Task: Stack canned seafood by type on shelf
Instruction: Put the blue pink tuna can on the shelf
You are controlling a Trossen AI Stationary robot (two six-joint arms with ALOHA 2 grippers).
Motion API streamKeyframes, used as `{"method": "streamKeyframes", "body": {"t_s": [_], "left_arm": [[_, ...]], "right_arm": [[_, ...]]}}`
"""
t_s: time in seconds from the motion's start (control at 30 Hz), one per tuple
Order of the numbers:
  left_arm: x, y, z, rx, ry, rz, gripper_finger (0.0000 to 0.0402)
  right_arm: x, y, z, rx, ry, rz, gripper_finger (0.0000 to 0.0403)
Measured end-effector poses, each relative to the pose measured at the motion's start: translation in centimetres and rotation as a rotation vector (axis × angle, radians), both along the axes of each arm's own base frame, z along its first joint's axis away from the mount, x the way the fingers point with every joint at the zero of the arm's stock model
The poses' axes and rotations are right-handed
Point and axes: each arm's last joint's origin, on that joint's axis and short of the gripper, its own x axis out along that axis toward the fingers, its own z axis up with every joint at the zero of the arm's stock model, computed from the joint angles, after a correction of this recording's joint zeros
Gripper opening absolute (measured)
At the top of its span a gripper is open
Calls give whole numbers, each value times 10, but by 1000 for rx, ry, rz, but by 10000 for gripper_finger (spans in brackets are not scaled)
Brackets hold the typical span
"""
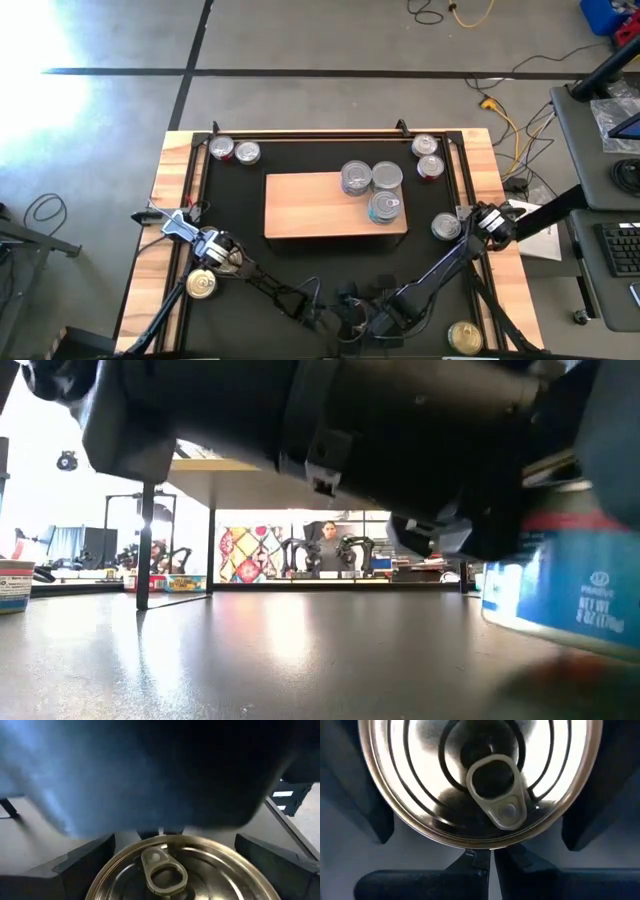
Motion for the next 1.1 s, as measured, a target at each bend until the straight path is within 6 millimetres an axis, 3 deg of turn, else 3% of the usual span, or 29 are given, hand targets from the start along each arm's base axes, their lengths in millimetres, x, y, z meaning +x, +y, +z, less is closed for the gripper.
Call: {"method": "streamKeyframes", "body": {"t_s": [0.33,0.57,0.77,0.9,1.1], "left_arm": [[-7,-4,11,5,119,51,387],[-19,-1,32,69,240,63,379],[-43,3,78,180,313,116,379],[-58,12,106,218,326,133,379],[-80,33,152,178,272,240,379]], "right_arm": [[-6,0,6,-25,14,-82,13],[-22,-3,36,-3,23,-115,13],[-49,-13,81,-21,-27,-173,13],[-59,-20,112,-29,-205,-230,13],[-55,-24,155,-73,-511,-218,13]]}}
